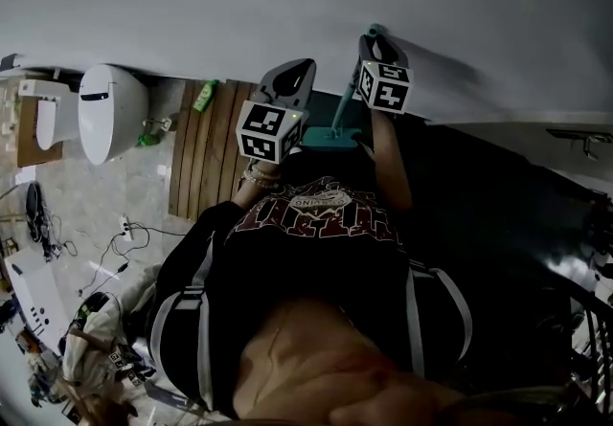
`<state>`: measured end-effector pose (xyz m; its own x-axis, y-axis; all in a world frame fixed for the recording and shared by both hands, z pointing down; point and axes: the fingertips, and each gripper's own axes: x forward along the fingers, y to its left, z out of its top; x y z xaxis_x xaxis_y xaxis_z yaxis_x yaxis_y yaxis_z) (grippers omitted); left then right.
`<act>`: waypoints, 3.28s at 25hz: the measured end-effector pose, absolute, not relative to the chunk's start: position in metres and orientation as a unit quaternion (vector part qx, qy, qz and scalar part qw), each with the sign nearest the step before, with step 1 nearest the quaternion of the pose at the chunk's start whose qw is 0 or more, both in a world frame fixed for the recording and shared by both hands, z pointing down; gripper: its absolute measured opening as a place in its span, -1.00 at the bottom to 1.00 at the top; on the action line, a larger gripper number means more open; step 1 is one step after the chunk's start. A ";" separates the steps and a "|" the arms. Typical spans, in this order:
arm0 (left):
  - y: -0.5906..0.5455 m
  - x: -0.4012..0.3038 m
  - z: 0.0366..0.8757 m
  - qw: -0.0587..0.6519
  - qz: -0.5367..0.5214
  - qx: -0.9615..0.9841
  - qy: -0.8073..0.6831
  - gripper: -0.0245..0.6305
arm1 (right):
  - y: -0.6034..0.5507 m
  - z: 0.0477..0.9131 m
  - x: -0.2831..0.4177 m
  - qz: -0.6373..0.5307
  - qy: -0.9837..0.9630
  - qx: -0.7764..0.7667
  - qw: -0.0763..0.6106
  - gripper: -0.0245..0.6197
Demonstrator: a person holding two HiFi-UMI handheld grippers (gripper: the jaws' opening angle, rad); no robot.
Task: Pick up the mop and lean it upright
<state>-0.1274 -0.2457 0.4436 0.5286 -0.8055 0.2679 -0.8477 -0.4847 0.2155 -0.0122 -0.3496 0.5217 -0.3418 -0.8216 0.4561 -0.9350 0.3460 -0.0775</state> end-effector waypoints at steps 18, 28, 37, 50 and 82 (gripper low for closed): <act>-0.240 -0.134 0.448 0.169 0.068 0.852 -0.490 -0.80 | -0.357 0.526 -0.010 0.146 -0.794 0.562 0.180 -0.57; -0.235 -0.134 0.449 0.173 0.070 0.855 -0.483 -0.80 | -0.332 0.518 -0.013 0.139 -0.802 0.553 0.178 -0.57; -0.232 -0.132 0.453 0.174 0.073 0.854 -0.485 -0.80 | -0.303 0.512 -0.020 0.134 -0.813 0.538 0.179 -0.57; -0.224 -0.128 0.455 0.176 0.069 0.852 -0.487 -0.80 | -0.257 0.505 -0.021 0.135 -0.823 0.519 0.187 -0.57; -0.229 -0.103 0.455 0.149 0.084 0.871 -0.460 -0.80 | -0.222 0.507 -0.014 0.137 -0.831 0.505 0.189 -0.57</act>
